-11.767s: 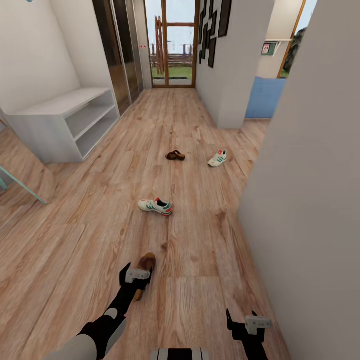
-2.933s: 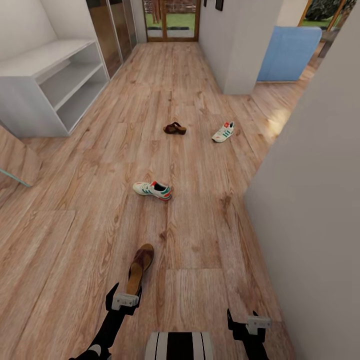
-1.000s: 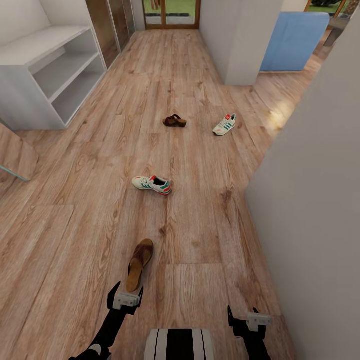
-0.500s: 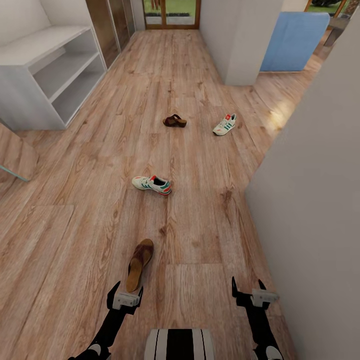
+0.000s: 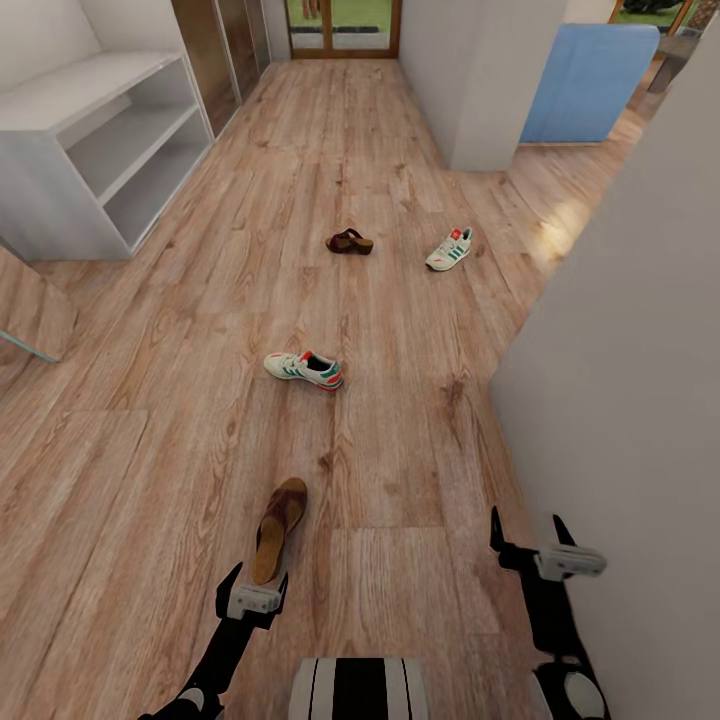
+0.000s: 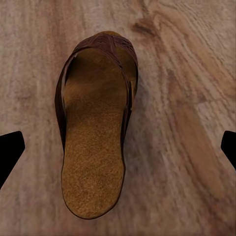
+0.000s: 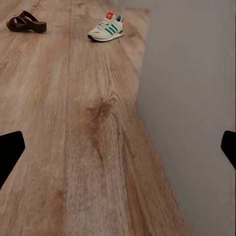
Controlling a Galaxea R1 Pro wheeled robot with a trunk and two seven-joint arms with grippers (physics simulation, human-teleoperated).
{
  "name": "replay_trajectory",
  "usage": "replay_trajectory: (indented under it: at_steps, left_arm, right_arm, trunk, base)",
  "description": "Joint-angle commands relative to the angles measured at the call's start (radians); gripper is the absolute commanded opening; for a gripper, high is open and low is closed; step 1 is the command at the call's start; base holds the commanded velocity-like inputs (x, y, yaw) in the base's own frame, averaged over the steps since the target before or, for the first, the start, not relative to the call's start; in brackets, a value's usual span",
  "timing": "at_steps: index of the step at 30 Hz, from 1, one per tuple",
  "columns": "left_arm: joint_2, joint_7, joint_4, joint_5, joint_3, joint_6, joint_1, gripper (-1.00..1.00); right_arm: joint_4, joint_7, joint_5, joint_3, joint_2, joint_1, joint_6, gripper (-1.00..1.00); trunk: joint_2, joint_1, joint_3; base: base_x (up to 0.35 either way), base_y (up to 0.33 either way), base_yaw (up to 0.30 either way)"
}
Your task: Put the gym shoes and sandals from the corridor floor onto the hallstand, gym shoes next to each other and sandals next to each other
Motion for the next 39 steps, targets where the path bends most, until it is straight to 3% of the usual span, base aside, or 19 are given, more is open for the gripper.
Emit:
replay_trajectory:
  at_steps: [1, 3, 10, 23, 39]
  left_arm:
    - [0.000, 0.000, 0.000, 0.000, 0.000, 0.000, 0.000, 1.00]
    - [0.000, 0.000, 0.000, 0.000, 0.000, 0.000, 0.000, 1.00]
    - [-0.001, 0.000, 0.000, 0.001, 0.001, 0.000, 0.000, 1.00]
    - [0.000, 0.000, 0.001, 0.003, 0.004, -0.001, 0.000, 1.00]
    - [0.005, 0.000, 0.002, 0.004, 0.006, -0.001, 0.000, 1.00]
  right_arm:
    - [-0.002, 0.000, 0.000, 0.000, 0.000, 0.001, 0.001, 1.00]
    - [-0.089, -0.002, 0.001, -0.008, -0.002, 0.027, 0.036, 1.00]
    - [-0.190, -0.003, 0.004, -0.020, -0.004, 0.063, 0.077, 1.00]
    - [-0.246, -0.004, 0.006, -0.031, -0.003, 0.108, 0.118, 1.00]
    - [-0.272, -0.005, 0.007, -0.033, -0.002, 0.217, 0.118, 1.00]
  trunk:
    - [0.000, 0.000, 0.000]
    - [0.000, 0.000, 0.000]
    - [0.000, 0.000, 0.000]
    - [0.000, 0.000, 0.000]
    - [0.000, 0.000, -0.003]
  base:
    - [0.000, 0.000, 0.000]
    - [0.000, 0.000, 0.000]
    - [0.000, 0.000, 0.000]
    - [0.000, 0.000, 0.000]
    - [0.000, 0.000, 0.000]
